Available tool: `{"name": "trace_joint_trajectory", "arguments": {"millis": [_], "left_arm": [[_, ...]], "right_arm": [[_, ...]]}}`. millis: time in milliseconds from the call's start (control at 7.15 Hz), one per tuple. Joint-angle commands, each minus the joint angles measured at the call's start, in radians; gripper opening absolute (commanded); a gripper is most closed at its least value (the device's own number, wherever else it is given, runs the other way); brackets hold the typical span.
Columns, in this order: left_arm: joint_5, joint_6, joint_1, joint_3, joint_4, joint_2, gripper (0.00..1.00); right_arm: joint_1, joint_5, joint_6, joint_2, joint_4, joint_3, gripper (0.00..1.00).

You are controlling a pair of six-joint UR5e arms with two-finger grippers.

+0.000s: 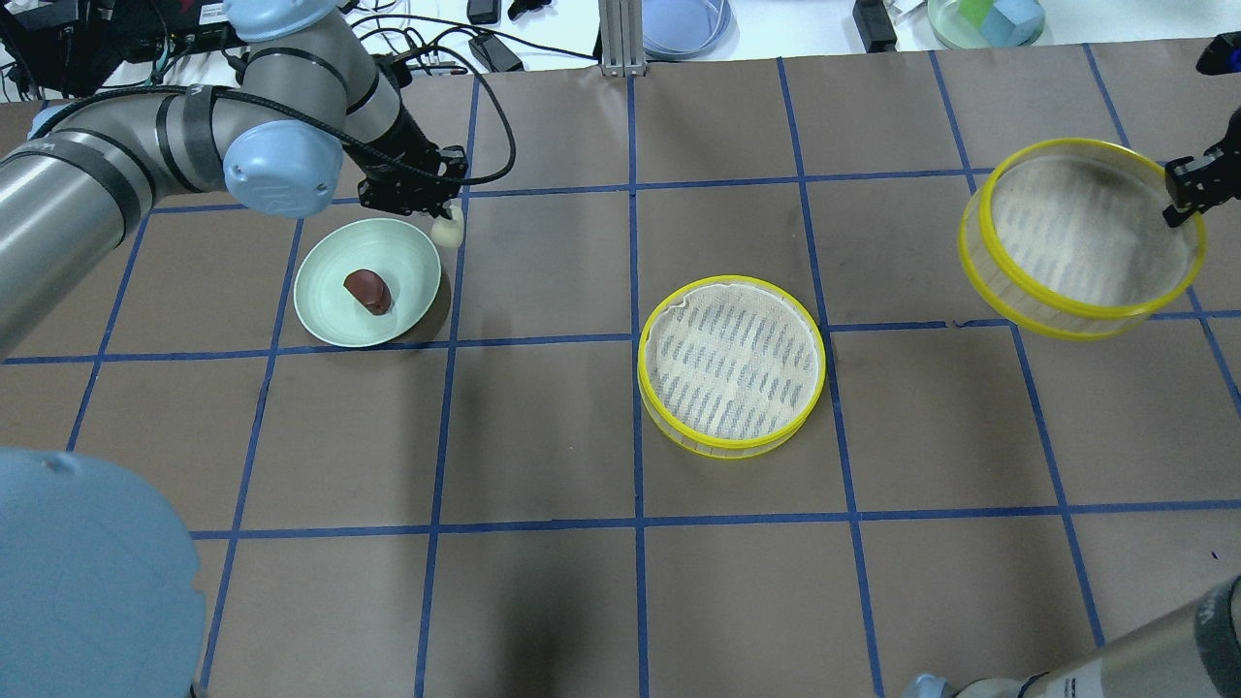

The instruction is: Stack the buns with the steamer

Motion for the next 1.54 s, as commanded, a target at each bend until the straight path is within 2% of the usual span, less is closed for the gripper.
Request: {"name": "trace_joint_trajectory", "arguments": {"millis": [0, 140, 280, 419, 559, 699, 839, 978, 1258, 1398], "left_arm": [[-0.001, -0.179, -0.203, -0.002, 0.005, 0.041, 0.0], [-0.01, -0.23, -0.295, -0.004, 0.008, 0.032, 0.0], [-0.056, -0.287, -0.36, -0.013, 0.086, 0.018, 0.0], [-0.064, -0.315, -0.383, -0.019, 0.102, 0.01, 0.0], [-0.085, -0.351, -0.401, -0.029, 0.091, -0.005, 0.12], [-0.075, -0.349, -0.415, -0.056, 0.099, -0.005, 0.4], [-0.072, -0.35, -0.415, -0.076, 0.11, -0.004, 0.75], [-0.072, -0.352, -0.415, -0.075, 0.114, -0.001, 0.99], [-0.067, -0.34, -0.397, -0.073, 0.111, 0.019, 1.0], [-0.066, -0.339, -0.376, -0.072, 0.108, 0.033, 1.0]], "right_arm": [[0.086, -0.003, 0.126, -0.071, 0.018, 0.06, 0.0], [0.109, -0.003, 0.181, -0.097, 0.018, 0.09, 0.0], [0.131, -0.003, 0.207, -0.108, 0.018, 0.114, 0.0], [0.149, -0.003, 0.256, -0.122, 0.018, 0.139, 0.0], [0.169, -0.001, 0.292, -0.14, 0.018, 0.162, 0.0], [0.18, -0.001, 0.324, -0.146, 0.018, 0.186, 0.0], [0.184, -0.001, 0.33, -0.146, 0.018, 0.199, 0.0], [0.195, -0.001, 0.361, -0.146, 0.018, 0.203, 0.0], [0.243, -0.003, 0.443, -0.146, 0.021, 0.203, 0.0], [0.247, 0.006, 0.471, -0.146, 0.059, 0.205, 0.0]]}}
